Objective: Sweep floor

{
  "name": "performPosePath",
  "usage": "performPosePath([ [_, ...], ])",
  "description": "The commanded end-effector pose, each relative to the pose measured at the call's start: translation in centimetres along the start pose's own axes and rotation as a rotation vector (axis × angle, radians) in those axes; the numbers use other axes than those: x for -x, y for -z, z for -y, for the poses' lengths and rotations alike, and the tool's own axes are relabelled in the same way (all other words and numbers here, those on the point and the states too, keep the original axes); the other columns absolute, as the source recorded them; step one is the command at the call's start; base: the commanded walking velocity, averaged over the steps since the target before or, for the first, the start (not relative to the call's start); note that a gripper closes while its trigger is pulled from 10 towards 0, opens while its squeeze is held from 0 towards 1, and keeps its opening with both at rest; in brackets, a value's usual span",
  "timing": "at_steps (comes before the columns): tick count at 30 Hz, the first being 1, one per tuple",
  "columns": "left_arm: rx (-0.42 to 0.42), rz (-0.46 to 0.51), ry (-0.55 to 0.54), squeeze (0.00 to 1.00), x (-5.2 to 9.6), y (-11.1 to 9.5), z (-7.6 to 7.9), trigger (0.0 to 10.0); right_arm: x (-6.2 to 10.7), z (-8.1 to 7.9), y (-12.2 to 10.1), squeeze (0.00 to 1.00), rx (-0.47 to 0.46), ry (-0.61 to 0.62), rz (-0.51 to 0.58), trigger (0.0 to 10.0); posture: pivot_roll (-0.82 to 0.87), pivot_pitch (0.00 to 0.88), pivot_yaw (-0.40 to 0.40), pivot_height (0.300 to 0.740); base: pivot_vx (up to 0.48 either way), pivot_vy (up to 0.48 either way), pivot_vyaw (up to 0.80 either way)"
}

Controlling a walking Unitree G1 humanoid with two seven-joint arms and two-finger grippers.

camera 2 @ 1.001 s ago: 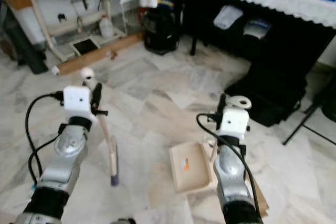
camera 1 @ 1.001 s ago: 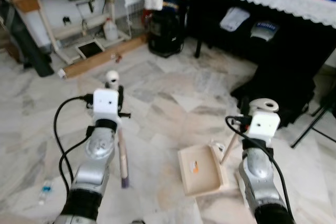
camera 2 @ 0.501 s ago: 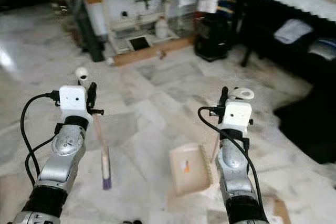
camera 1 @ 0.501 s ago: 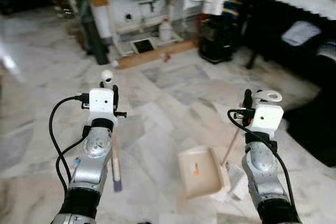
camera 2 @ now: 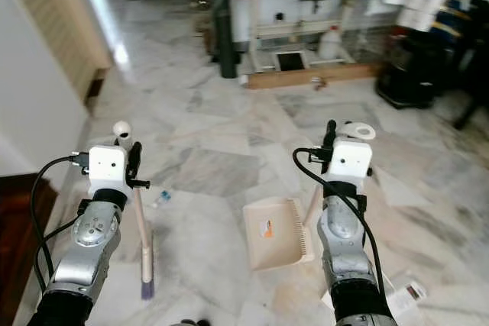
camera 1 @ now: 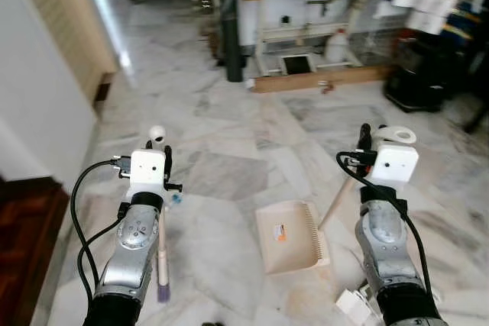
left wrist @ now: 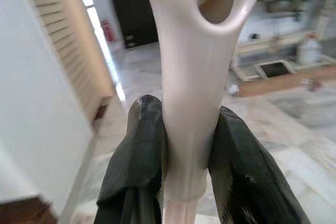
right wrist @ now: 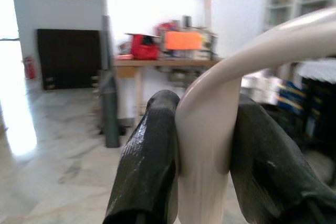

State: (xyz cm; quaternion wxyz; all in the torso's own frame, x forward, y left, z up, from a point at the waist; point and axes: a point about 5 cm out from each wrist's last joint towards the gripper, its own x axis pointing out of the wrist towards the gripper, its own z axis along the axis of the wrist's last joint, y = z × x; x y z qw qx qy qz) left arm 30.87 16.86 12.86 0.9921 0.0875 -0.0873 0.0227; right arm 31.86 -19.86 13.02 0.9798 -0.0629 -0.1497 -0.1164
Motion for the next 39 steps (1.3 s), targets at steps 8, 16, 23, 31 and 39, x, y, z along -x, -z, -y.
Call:
performPosePath([
  [8, 0.001, 0.023, -0.059, 0.0, 0.3, -0.3, -0.7, 10.0, -0.6, -0.5, -1.1, 0.0, -0.04, -0.03, 0.043, 10.0, 0.03, 0.0, -0.025, 0.74, 0.0, 0.0, 0.53],
  [16, 0.005, 0.019, -0.067, 0.0, 0.2, -0.3, -0.9, 10.0, -0.5, -1.2, -0.8, 0.0, -0.039, -0.068, 0.017, 10.0, 0.03, 0.0, -0.021, 0.74, 0.28, 0.0, 0.0],
  [23, 0.006, 0.021, -0.057, 0.0, 0.2, -0.4, -0.6, 10.0, -0.4, -1.4, -0.7, 0.0, -0.051, -0.077, 0.011, 10.0, 0.03, 0.0, -0.018, 0.74, 0.329, 0.0, 0.0],
  [31, 0.009, 0.026, -0.05, 0.0, 0.1, -0.5, -0.5, 10.0, -0.3, -1.4, -0.7, 0.0, -0.042, -0.08, 0.01, 10.0, 0.03, 0.0, -0.017, 0.74, 0.33, 0.0, 0.0],
  [39, 0.01, 0.031, -0.051, 0.0, 0.0, -0.6, -0.5, 10.0, -0.4, -1.6, -0.7, 0.0, -0.031, -0.091, 0.013, 10.0, 0.04, 0.0, -0.02, 0.74, 0.33, 0.0, 0.0],
])
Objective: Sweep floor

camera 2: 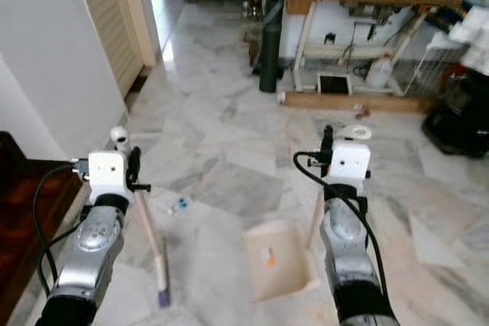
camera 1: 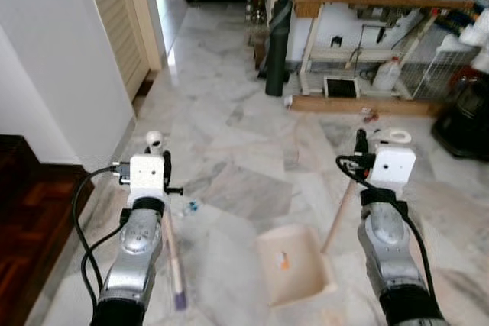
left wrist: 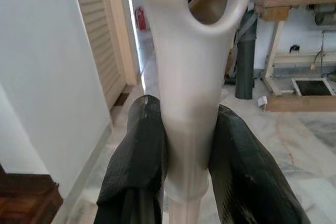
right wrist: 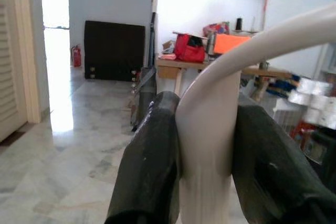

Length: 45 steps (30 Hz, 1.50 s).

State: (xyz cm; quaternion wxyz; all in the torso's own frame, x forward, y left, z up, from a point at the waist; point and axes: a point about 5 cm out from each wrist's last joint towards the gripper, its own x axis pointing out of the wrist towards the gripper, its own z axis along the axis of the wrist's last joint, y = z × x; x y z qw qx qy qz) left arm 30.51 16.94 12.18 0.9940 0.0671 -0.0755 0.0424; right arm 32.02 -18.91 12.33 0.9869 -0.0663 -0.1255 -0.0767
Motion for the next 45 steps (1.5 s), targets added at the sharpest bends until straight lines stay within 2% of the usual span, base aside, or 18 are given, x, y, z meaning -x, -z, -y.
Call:
performPosePath([
  [1, -0.025, 0.062, -0.012, 0.0, -0.4, -1.3, -0.5, 10.0, -0.6, -0.6, -1.3, 0.0, -0.026, -0.01, 0.057, 10.0, 0.04, 0.0, -0.02, 0.74, 0.334, 0.0, 0.0],
  [5, -0.025, 0.064, -0.014, 0.0, -0.5, -1.4, -0.5, 10.0, -0.7, -0.6, -1.4, 0.0, -0.023, -0.016, 0.059, 10.0, 0.04, 0.0, -0.021, 0.74, 0.332, 0.0, 0.0],
  [11, -0.027, 0.068, -0.021, 0.0, -0.6, -1.5, -0.6, 10.0, -0.7, -0.6, -1.4, 0.0, -0.026, -0.02, 0.065, 10.0, 0.04, 0.0, -0.024, 0.74, 0.328, 0.0, 0.71],
  [14, -0.027, 0.069, -0.024, 0.0, -0.7, -1.6, -0.6, 10.0, -0.8, -0.7, -1.4, 0.0, -0.046, -0.019, 0.061, 10.0, 0.04, 0.0, -0.025, 0.74, 0.33, 0.0, 0.0],
  [19, -0.025, 0.076, -0.025, 0.0, -0.9, -1.9, -0.7, 10.0, -0.8, -1.0, -1.4, 0.0, -0.024, -0.03, 0.06, 10.0, 0.05, 0.0, -0.02, 0.74, 0.329, 0.0, 0.0],
  [25, -0.023, 0.083, -0.022, 0.0, -1.1, -2.1, -0.7, 10.0, -0.7, -1.2, -1.3, 0.0, -0.038, -0.028, 0.057, 10.0, 0.06, 0.008, -0.013, 0.74, 0.329, 0.0, 0.75],
  [30, -0.03, 0.082, -0.021, 0.0, -1.0, -2.2, -0.9, 10.0, -0.5, -1.5, -1.1, 0.0, -0.04, -0.033, 0.051, 10.0, 0.08, 0.013, 0.002, 0.74, 0.332, 0.0, 0.0],
  [34, -0.041, 0.085, -0.017, 0.0, -1.1, -2.4, -1.2, 10.0, -0.5, -2.0, -1.1, 0.0, -0.033, -0.034, 0.052, 10.0, 0.08, 0.009, 0.016, 0.74, 0.332, 0.0, 0.75],
  [38, -0.042, 0.087, -0.012, 0.0, -1.3, -2.6, -1.2, 10.0, -0.6, -1.9, -1.1, 0.0, -0.044, -0.026, 0.053, 10.0, 0.08, 0.007, 0.023, 0.74, 0.332, 0.0, 0.71],
  [45, -0.04, 0.093, 0.002, 0.0, -1.6, -2.8, -0.9, 10.0, -0.6, -1.4, -1.1, 0.0, -0.05, -0.011, 0.054, 10.0, 0.08, 0.004, 0.027, 0.74, 0.331, 0.0, 0.0],
])
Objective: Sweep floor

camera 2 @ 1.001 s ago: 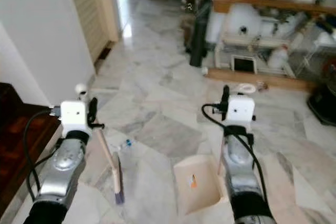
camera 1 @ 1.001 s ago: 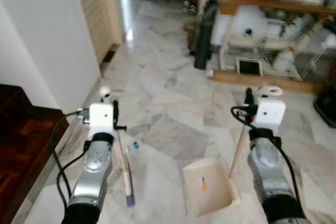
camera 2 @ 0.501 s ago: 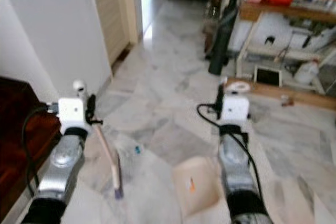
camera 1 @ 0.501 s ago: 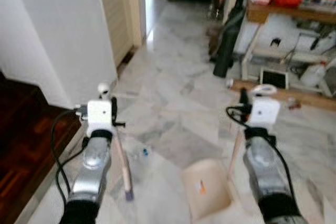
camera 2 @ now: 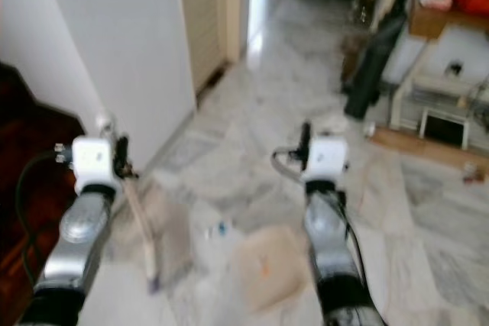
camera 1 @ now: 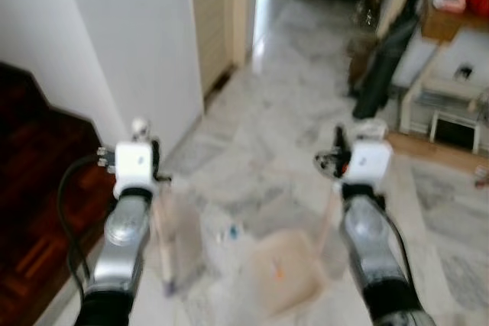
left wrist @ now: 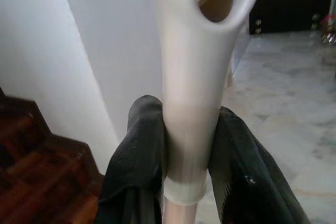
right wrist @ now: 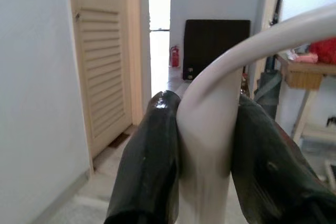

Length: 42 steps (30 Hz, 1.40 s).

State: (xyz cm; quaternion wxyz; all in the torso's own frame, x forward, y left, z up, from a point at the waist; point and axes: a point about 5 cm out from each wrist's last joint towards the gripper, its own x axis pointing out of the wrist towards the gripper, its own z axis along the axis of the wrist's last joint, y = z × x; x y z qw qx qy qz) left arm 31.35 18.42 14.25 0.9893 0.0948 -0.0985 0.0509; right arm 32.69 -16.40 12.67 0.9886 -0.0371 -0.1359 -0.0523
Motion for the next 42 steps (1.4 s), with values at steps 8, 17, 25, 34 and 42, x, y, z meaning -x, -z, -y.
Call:
performPosePath([
  [8, 0.028, 0.051, 0.026, 0.0, -0.2, -1.2, 0.9, 10.0, -0.3, 0.8, -0.4, 0.0, 0.013, 0.016, 0.023, 10.0, 0.08, 0.0, 0.015, 0.74, 0.331, 0.0, 0.0],
  [17, 0.045, 0.056, 0.07, 0.0, -0.1, -1.1, 1.3, 10.0, -0.4, 1.0, -0.3, 0.0, -0.008, 0.025, 0.014, 10.0, 0.08, 0.0, 0.012, 0.74, 0.331, 0.0, 0.0],
  [25, 0.056, 0.056, 0.085, 0.0, 0.0, -1.1, 1.7, 10.0, -0.4, 1.0, -0.2, 0.0, -0.006, 0.022, 0.011, 10.0, 0.07, 0.0, 0.009, 0.74, 0.33, 0.0, 0.0],
  [34, 0.061, 0.051, 0.092, 0.0, 0.0, -1.1, 1.8, 10.0, -0.3, 0.9, -0.4, 0.0, 0.047, 0.002, 0.03, 10.0, 0.07, 0.0, 0.004, 0.74, 0.329, 0.0, 0.1],
  [42, 0.063, 0.05, 0.094, 0.0, 0.0, -1.1, 1.8, 10.0, -0.4, 1.0, -0.3, 0.0, 0.027, 0.017, 0.014, 10.0, 0.07, 0.002, 0.003, 0.74, 0.329, 0.0, 0.3],
])
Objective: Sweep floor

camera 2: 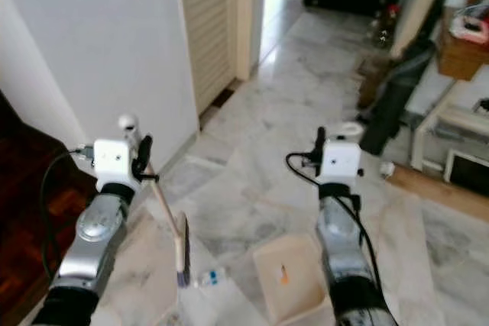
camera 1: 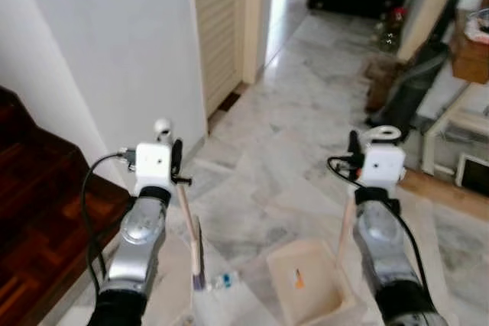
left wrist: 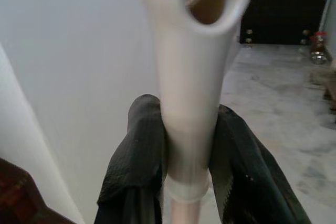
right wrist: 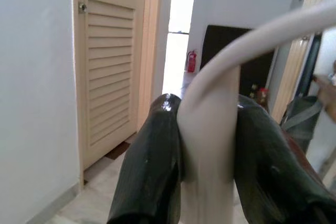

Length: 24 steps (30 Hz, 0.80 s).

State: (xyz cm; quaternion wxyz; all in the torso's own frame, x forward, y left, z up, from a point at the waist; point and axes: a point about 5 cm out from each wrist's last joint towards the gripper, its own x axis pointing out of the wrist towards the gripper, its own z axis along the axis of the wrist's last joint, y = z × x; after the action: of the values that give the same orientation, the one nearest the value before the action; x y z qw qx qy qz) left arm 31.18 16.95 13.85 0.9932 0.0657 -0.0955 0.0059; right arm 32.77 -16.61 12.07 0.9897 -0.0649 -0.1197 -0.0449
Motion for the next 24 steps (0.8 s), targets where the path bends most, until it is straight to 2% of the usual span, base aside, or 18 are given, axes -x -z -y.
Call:
performPosePath([
  [1, -0.006, 0.05, 0.013, 0.0, -0.4, -1.1, 0.4, 10.0, -0.4, 0.9, -0.9, 0.0, -0.033, 0.043, 0.042, 10.0, 0.07, 0.005, 0.003, 0.74, 0.334, 0.0, 0.0],
  [12, -0.008, 0.052, 0.021, 0.0, -0.4, -1.2, 0.4, 10.0, -0.4, 0.7, -0.7, 0.0, -0.034, 0.043, 0.033, 10.0, 0.08, 0.017, 0.003, 0.74, 0.324, 0.0, 0.0],
  [24, 0.015, 0.061, 0.089, 0.0, -0.5, -1.3, 1.2, 10.0, -0.1, 1.1, 0.5, 0.0, -0.012, 0.088, -0.024, 10.0, 0.07, 0.041, 0.001, 0.74, 0.0, 0.0, 0.0],
])
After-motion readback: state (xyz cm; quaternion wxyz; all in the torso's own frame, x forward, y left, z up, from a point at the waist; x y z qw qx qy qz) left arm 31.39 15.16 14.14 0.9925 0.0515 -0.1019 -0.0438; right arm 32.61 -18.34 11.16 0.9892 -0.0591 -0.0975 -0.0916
